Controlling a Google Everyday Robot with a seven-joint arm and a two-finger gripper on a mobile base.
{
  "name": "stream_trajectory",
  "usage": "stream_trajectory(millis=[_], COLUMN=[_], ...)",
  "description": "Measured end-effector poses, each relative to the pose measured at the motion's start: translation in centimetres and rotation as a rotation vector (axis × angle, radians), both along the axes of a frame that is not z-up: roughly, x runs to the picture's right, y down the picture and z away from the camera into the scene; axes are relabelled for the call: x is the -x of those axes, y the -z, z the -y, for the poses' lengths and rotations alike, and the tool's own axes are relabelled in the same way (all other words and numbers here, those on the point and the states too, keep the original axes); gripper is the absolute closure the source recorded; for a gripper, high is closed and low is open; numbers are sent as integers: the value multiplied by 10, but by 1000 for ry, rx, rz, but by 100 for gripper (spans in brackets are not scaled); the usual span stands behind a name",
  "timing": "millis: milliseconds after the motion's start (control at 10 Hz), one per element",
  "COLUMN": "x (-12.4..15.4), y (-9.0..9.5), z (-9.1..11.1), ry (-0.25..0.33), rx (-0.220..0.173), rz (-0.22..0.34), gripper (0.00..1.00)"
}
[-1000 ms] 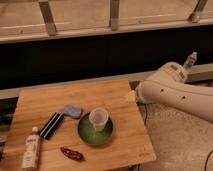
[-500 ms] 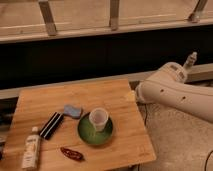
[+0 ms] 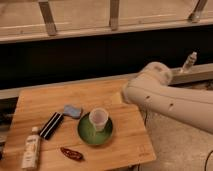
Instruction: Place the pepper in the ceramic cup
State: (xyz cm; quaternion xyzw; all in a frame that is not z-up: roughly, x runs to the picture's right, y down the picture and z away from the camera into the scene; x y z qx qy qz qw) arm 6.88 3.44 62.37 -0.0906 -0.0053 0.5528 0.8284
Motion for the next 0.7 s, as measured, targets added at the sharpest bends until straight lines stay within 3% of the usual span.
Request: stream_trajectory(millis=[200,400,500,700], x=[69,106,117,121], y=[23,41,46,48], z=[-17,-39,-46,-49], ry=[155,279,315,330], rx=[-11,3,6,7], rz=[101,183,208,217], gripper=[20,20,20,20])
